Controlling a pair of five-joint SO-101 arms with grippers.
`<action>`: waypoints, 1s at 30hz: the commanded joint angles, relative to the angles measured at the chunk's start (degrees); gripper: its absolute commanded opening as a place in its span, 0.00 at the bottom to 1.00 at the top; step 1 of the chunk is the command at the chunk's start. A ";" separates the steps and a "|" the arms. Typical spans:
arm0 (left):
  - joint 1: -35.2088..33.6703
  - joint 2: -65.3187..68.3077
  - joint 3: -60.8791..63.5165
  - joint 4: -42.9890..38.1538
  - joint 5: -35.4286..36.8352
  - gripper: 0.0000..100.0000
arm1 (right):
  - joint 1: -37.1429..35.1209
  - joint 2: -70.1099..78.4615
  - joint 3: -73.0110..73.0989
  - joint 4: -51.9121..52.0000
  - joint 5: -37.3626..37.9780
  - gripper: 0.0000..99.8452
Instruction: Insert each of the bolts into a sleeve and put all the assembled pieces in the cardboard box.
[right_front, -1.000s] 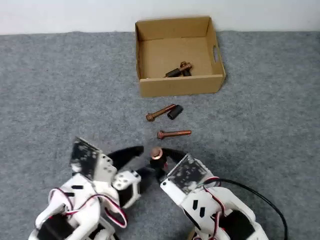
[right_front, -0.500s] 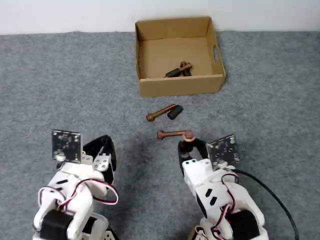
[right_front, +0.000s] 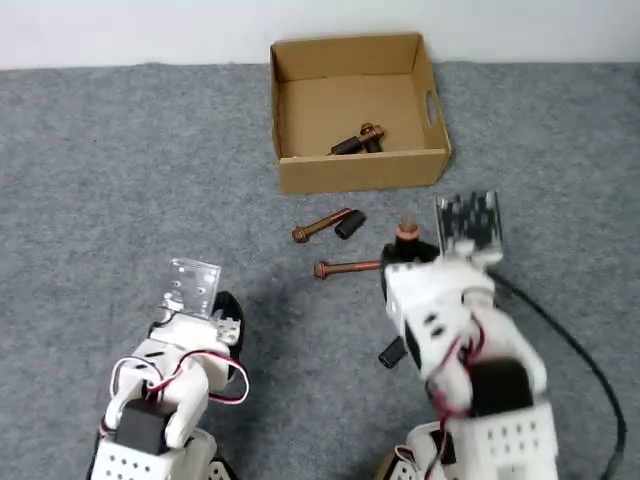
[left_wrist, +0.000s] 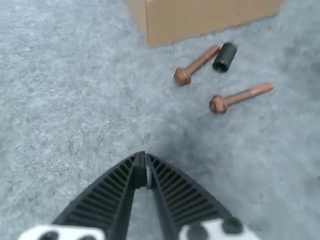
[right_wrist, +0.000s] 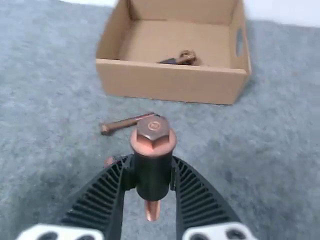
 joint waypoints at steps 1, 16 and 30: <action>-2.81 -0.09 4.00 -6.77 -0.79 0.00 | 3.12 9.54 -9.58 -4.97 -0.35 0.01; -13.89 0.35 9.98 -13.19 -0.70 0.00 | 7.52 43.91 -36.13 -20.79 -0.26 0.01; -14.07 0.35 9.98 -12.04 -0.70 0.00 | 7.34 78.20 -58.64 -37.93 -0.18 0.01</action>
